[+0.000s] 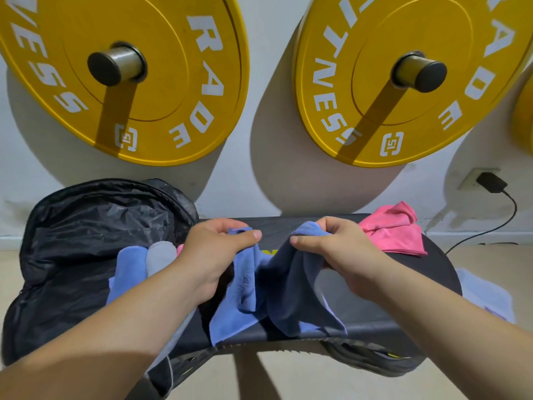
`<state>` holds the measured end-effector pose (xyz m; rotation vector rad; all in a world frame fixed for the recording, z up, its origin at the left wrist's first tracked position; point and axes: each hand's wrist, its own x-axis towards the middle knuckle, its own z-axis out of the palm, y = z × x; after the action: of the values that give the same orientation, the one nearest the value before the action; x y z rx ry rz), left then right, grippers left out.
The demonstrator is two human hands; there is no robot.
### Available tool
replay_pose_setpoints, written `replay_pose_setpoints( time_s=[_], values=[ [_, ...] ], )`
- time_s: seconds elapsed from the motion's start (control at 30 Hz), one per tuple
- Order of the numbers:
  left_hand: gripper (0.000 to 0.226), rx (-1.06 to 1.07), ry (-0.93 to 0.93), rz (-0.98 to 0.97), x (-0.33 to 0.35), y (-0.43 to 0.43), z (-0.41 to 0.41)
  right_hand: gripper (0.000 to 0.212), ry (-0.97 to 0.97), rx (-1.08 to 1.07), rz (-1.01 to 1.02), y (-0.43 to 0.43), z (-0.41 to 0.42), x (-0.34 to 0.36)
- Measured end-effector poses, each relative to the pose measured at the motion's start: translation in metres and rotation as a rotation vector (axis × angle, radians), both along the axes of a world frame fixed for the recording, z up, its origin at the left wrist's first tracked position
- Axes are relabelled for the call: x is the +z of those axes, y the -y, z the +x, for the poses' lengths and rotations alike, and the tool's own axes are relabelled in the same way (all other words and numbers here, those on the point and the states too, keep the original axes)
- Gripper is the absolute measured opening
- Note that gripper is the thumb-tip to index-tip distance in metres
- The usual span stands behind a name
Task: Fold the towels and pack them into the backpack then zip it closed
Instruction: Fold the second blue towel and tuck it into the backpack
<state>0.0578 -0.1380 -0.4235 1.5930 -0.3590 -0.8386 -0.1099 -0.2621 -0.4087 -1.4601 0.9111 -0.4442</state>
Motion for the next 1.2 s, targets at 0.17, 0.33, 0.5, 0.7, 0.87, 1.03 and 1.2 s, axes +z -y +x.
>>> replay_pose_setpoints(
  time_s=[0.17, 0.33, 0.5, 0.7, 0.87, 1.03, 1.2],
  values=[
    [0.015, -0.158, -0.107, -0.139, 0.007, 0.005, -0.031, 0.032, 0.128, 0.073, 0.158, -0.017, 0.010, 0.008],
    [0.016, -0.167, -0.024, -0.093, 0.008, 0.003, -0.031, 0.010, 0.162, 0.123, 0.116, -0.020, 0.008, 0.010],
    [0.024, -0.185, 0.082, -0.051, 0.010, -0.001, -0.033, 0.022, 0.193, 0.098, 0.106, -0.023, 0.009, 0.007],
    [0.033, -0.166, 0.072, -0.002, 0.010, 0.001, -0.029, 0.015, 0.092, 0.054, -0.134, -0.024, 0.010, 0.003],
    [0.036, -0.416, 0.152, 0.028, 0.007, -0.001, -0.035, 0.021, 0.003, 0.067, -0.314, -0.026, 0.010, 0.004],
    [0.029, -0.296, 0.185, 0.013, 0.008, -0.001, -0.029, 0.015, -0.051, 0.079, -0.361, -0.030, 0.011, 0.006],
    [0.026, -0.265, 0.176, -0.040, 0.010, -0.001, -0.031, 0.009, -0.089, 0.082, -0.532, -0.027, 0.014, 0.002]
  ],
)
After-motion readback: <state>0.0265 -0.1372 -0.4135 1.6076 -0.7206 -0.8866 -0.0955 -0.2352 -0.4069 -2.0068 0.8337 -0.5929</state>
